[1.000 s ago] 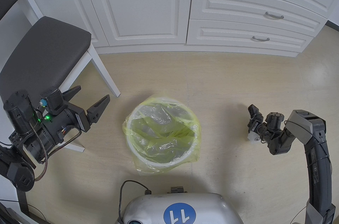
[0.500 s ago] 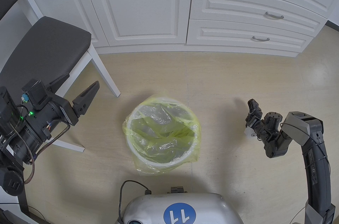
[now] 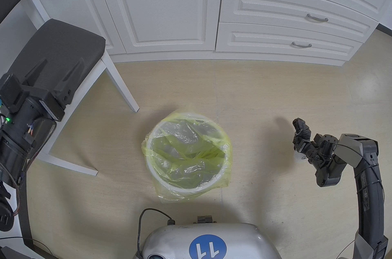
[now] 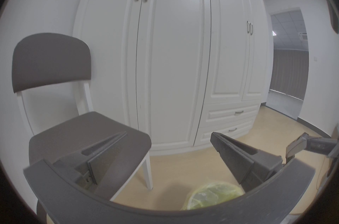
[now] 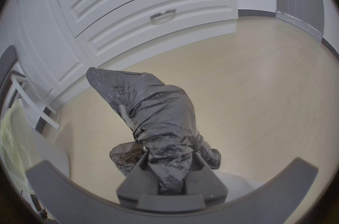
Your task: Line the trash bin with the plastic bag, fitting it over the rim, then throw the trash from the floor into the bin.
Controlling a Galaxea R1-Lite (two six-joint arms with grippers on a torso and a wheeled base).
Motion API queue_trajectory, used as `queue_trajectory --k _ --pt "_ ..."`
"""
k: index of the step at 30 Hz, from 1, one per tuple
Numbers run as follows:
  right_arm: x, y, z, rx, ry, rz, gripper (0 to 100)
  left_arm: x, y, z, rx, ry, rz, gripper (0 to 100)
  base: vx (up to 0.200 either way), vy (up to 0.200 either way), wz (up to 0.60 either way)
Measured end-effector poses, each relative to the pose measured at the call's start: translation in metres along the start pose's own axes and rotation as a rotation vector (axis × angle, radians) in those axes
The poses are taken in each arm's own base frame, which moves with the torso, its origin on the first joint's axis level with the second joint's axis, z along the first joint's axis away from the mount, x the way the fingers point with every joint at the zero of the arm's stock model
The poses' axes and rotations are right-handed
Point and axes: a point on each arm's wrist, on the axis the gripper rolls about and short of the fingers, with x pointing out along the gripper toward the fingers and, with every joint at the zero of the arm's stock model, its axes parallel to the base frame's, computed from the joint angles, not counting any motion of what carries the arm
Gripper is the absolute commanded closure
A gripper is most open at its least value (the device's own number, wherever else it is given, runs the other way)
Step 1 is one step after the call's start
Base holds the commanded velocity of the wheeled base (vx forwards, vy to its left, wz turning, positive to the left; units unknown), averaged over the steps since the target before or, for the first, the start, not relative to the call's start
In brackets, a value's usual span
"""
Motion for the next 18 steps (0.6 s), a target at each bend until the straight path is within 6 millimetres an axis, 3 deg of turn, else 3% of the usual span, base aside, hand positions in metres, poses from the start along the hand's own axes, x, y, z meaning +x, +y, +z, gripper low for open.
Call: queue_trajectory --k 3,9,14,18 --pt "-0.001 -0.016 0.005 0.004 -0.002 -0.027 100 -0.008 0.002 0.009 -0.006 -0.032 0.011 0 0.000 0.000 0.00" --pt "-0.006 -0.031 0.019 0.004 -0.021 -0.059 100 -0.030 0.008 0.004 -0.001 -0.003 0.069 0 0.000 0.000 0.00" --pt "-0.018 -0.021 0.048 -0.029 -0.041 -0.053 100 -0.045 0.016 -0.003 0.020 0.028 0.124 0 0.000 0.000 0.00" --pt "-0.040 0.002 0.072 -0.105 -0.021 -0.033 100 -0.056 0.023 -0.009 0.039 0.055 0.173 0 0.000 0.000 0.00"
